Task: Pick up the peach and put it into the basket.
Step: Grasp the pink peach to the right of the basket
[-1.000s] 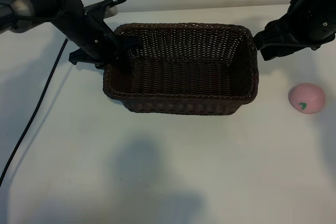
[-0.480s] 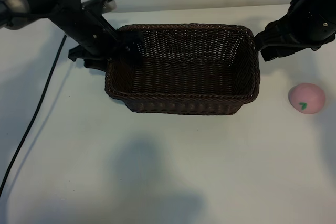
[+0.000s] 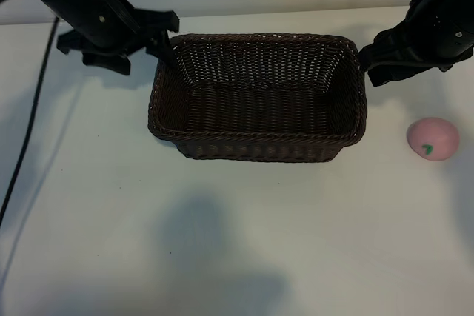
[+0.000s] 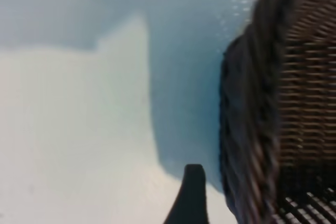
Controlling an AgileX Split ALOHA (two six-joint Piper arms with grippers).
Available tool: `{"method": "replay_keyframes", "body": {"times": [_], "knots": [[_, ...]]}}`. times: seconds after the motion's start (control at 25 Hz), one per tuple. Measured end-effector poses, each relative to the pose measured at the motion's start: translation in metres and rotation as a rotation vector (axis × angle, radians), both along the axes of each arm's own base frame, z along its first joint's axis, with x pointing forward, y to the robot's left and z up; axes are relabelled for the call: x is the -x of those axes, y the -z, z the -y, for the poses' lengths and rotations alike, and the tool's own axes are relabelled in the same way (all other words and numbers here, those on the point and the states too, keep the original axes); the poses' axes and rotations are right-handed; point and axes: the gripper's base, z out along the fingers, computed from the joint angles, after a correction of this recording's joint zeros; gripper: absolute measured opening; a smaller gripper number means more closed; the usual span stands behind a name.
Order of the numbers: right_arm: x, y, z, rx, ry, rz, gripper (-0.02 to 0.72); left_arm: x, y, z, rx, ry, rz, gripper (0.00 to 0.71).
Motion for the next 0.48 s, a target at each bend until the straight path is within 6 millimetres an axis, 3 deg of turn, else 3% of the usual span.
{"method": "replay_keyframes", "body": {"times": [0.24,0.48], "knots": [[0.000,0.000,0.000,0.000,0.000,0.000,0.546,0.021,-0.049,-0.017,-0.152,0.054,0.062,0.656],[0.001,0.000,0.000,0.002,-0.002,-0.011,0.545,0.051,-0.103,-0.057,-0.205,-0.020,0.155,0.640]]}}
